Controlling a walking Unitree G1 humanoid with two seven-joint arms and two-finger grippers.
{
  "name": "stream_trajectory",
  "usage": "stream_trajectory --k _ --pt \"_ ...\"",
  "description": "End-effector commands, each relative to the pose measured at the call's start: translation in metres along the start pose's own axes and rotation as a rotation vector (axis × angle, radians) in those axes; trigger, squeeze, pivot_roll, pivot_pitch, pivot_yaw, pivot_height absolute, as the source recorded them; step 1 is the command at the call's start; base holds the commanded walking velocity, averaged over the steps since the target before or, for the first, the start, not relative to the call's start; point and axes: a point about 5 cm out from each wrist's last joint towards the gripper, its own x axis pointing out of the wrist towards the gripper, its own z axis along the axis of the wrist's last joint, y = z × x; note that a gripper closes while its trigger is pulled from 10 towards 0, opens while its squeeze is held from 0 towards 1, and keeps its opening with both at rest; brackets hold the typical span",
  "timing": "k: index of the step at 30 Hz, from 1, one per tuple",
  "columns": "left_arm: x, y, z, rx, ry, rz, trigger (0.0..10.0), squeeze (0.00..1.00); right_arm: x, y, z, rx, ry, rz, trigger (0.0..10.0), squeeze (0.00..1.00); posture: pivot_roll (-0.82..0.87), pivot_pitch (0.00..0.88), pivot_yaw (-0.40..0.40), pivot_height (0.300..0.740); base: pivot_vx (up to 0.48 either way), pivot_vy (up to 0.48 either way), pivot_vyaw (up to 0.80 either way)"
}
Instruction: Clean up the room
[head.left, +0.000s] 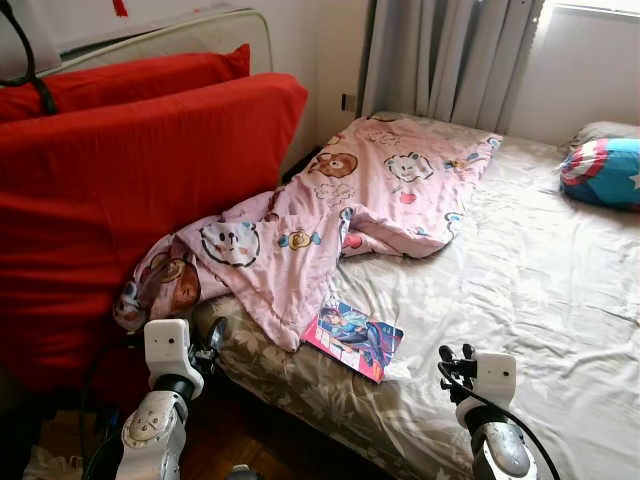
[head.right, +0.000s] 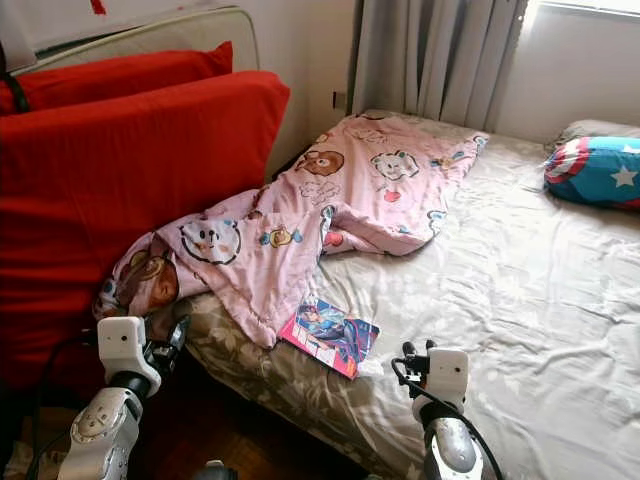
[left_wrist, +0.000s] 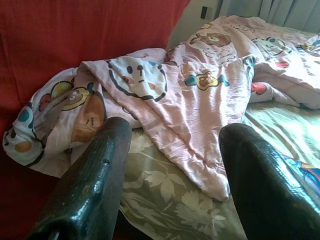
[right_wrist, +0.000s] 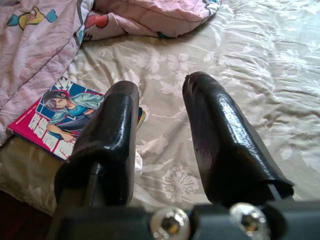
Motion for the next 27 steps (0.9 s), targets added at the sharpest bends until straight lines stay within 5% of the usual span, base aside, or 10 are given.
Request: stream_trajectory --k 1,27 --pt "0.0017 -0.0003 0.0032 0.001 -0.005 -0.008 10.0 0.00 0.0011 0.0020 -0.0016 0.000 0.017 0.004 10.0 0.00 -0.03 0.000 -0.022 0.652 0.000 0.000 0.00" --pt "0.0044 -0.0023 0.0049 0.006 0.003 -0.020 10.0 0.00 -0.0014 0.0083 -0.0081 0.007 0.030 0.041 10.0 0.00 -0.02 0.005 -0.016 0.627 0.000 0.000 0.00"
